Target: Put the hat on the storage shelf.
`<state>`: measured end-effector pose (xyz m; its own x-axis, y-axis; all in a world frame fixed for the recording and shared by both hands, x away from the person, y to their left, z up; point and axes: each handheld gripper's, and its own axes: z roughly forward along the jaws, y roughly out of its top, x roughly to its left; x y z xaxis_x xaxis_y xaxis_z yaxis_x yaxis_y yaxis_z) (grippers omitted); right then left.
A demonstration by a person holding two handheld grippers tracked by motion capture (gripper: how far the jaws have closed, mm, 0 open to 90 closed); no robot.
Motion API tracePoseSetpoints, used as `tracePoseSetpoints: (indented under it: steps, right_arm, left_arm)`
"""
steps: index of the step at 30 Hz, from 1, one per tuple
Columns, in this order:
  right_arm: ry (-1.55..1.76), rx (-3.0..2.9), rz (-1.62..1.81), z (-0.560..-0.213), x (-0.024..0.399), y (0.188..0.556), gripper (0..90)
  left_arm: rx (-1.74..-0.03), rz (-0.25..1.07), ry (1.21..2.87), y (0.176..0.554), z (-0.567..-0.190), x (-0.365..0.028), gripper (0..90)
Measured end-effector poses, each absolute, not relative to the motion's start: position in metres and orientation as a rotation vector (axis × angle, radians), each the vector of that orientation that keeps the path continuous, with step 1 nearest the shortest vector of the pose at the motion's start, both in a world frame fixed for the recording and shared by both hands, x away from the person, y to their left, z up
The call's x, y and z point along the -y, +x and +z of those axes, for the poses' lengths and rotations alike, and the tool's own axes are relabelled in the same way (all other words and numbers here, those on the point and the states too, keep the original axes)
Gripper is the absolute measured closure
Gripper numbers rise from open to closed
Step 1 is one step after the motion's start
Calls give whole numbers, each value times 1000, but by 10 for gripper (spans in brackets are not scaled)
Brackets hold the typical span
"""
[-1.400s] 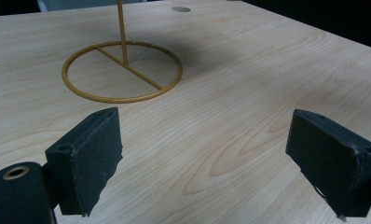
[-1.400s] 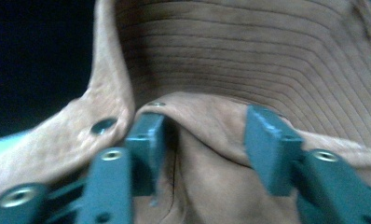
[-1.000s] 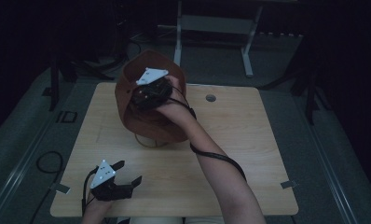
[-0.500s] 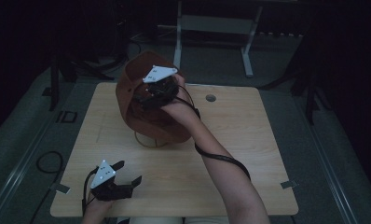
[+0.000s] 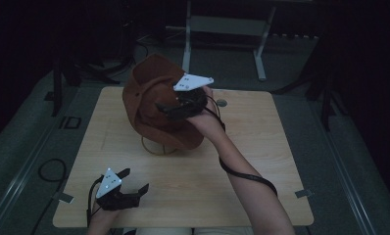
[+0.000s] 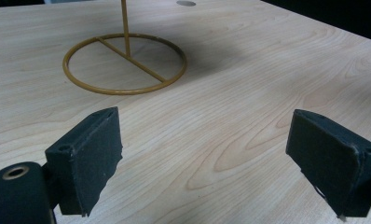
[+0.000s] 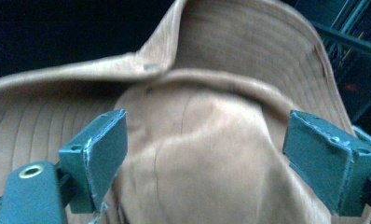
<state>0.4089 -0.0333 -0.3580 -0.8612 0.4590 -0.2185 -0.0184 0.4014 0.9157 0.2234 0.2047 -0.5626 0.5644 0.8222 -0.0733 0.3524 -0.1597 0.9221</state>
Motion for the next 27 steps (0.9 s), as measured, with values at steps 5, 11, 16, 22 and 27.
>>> tracePoseSetpoints:
  steps: [5, 11, 16, 22, 27]
  right_arm:
    - [424, -2258, 1455, -367, 50, 407, 137]
    - [476, -2281, 1462, -382, 69, 404, 141]
    - [496, -2289, 1443, -392, 85, 401, 141]
    - [521, -2292, 1445, -403, 106, 393, 142]
    - [526, -2296, 1454, -415, 123, 381, 142]
  left_arm:
    - [-983, 564, 1748, 223, -564, -204, 111]
    - [-973, 571, 1745, 223, -566, -204, 110]
    - [-971, 578, 1744, 224, -567, -204, 110]
    - [-980, 587, 1743, 224, -568, -205, 110]
    - [-990, 602, 1744, 224, -568, -206, 110]
